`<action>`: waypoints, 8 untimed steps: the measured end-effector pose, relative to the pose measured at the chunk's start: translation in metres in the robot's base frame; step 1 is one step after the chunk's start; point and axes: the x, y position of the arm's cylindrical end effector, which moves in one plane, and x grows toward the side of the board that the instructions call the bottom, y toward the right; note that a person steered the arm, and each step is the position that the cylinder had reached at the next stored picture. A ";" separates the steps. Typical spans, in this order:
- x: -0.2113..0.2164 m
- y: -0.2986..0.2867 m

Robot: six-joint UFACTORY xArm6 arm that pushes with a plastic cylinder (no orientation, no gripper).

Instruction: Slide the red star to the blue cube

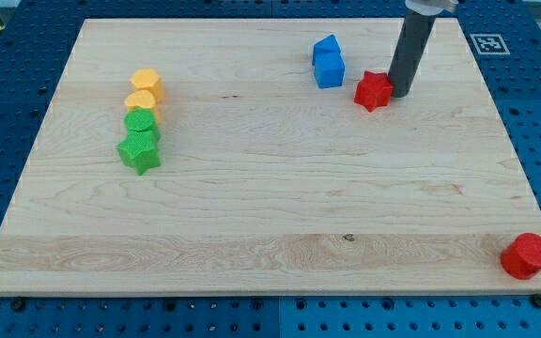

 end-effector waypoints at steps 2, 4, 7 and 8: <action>0.000 -0.025; 0.012 -0.006; 0.012 -0.036; 0.012 -0.048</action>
